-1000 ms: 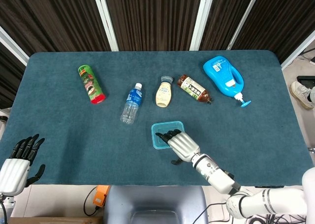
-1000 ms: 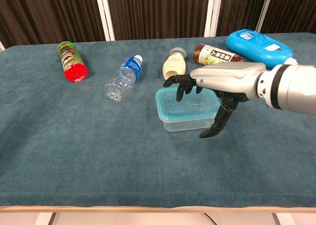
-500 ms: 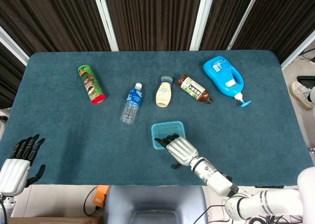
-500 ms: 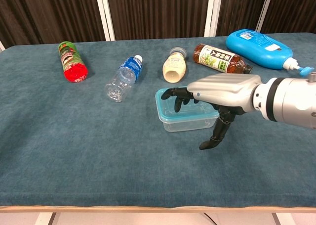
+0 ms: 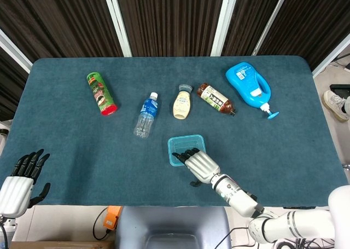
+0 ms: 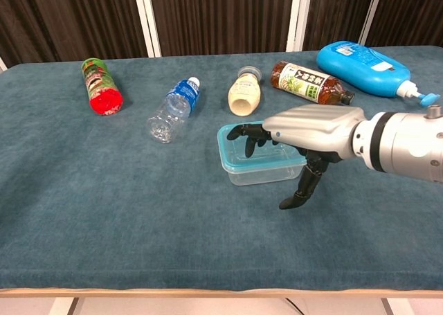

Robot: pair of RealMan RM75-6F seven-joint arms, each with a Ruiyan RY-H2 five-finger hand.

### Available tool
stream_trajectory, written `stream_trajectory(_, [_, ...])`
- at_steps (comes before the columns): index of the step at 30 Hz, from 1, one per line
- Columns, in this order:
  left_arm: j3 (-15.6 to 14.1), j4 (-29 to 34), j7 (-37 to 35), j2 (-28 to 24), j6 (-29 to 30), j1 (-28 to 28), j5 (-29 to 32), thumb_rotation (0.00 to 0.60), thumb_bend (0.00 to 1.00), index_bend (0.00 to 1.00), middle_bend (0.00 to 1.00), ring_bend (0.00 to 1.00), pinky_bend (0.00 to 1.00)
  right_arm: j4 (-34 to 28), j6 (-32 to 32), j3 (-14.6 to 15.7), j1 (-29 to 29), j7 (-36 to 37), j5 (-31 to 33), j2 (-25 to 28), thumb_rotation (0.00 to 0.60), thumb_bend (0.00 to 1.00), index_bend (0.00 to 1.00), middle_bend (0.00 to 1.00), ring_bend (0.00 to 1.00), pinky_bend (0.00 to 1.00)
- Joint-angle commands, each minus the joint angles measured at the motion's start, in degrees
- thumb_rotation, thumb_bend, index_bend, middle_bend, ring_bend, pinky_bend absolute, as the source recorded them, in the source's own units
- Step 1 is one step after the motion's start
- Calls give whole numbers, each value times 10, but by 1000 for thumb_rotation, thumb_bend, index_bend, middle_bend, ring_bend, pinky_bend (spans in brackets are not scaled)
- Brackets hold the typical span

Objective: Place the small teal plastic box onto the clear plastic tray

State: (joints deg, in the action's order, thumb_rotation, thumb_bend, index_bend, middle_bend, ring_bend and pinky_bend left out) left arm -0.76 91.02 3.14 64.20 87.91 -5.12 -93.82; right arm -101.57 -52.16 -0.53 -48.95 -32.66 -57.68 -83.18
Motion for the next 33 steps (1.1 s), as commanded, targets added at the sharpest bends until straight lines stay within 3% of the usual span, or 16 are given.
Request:
stream_trajectory(1, [0,0,0,0,0,0,0,600,399,0,0,0,117,0,0,0,0,-1,1,0,600,328,174,342,243,342])
stream_trajectory(33, [0,0,-1,0,1,0,0,600,399,0,0,0,117,19,17,10,-8,-19,28,-16,600,328,164,343,243,346])
